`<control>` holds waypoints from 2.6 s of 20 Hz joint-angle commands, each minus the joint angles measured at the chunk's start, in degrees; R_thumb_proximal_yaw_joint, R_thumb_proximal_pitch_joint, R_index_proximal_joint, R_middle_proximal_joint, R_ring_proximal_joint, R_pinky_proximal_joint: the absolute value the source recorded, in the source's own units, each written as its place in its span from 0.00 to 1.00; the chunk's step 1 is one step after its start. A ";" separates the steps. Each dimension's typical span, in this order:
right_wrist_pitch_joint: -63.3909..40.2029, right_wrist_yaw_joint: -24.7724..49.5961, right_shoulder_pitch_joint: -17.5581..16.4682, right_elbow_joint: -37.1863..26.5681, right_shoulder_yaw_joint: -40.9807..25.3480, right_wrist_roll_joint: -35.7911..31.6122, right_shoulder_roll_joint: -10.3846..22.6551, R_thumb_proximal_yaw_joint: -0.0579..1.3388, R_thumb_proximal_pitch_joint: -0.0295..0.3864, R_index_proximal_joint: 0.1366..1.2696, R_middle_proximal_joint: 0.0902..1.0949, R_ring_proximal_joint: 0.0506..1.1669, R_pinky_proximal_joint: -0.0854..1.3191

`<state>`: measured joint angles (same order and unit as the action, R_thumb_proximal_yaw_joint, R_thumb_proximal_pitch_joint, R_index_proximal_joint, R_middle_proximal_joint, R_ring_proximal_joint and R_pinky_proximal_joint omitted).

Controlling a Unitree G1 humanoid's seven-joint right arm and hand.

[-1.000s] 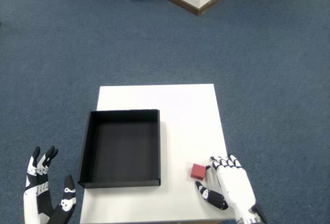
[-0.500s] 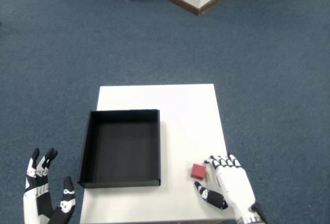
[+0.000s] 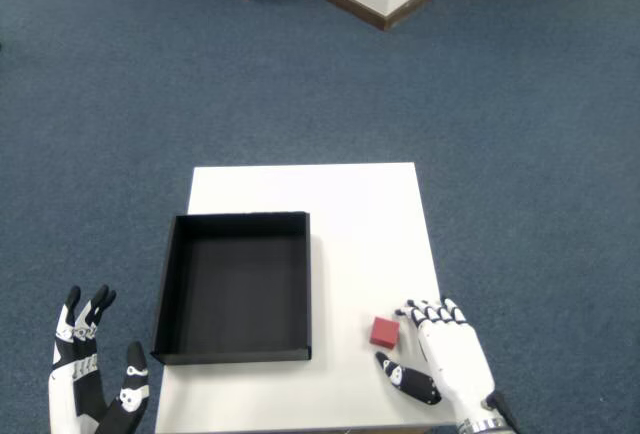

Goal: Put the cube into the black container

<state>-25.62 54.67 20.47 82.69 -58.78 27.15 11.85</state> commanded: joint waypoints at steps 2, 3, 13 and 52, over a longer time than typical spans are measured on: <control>-1.75 0.98 2.63 -0.66 -0.87 1.11 -0.27 0.51 0.06 0.28 0.17 0.20 0.12; -1.78 1.35 2.60 -0.64 -1.11 1.40 -0.42 0.51 0.06 0.29 0.17 0.20 0.12; -1.98 3.36 2.25 -0.37 -2.06 2.74 -1.13 0.51 0.07 0.31 0.18 0.20 0.12; 0.98 -2.39 0.24 0.39 0.18 1.55 3.01 0.62 0.10 0.28 0.17 0.20 0.12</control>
<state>-25.89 54.74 20.04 81.93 -59.50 30.40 12.94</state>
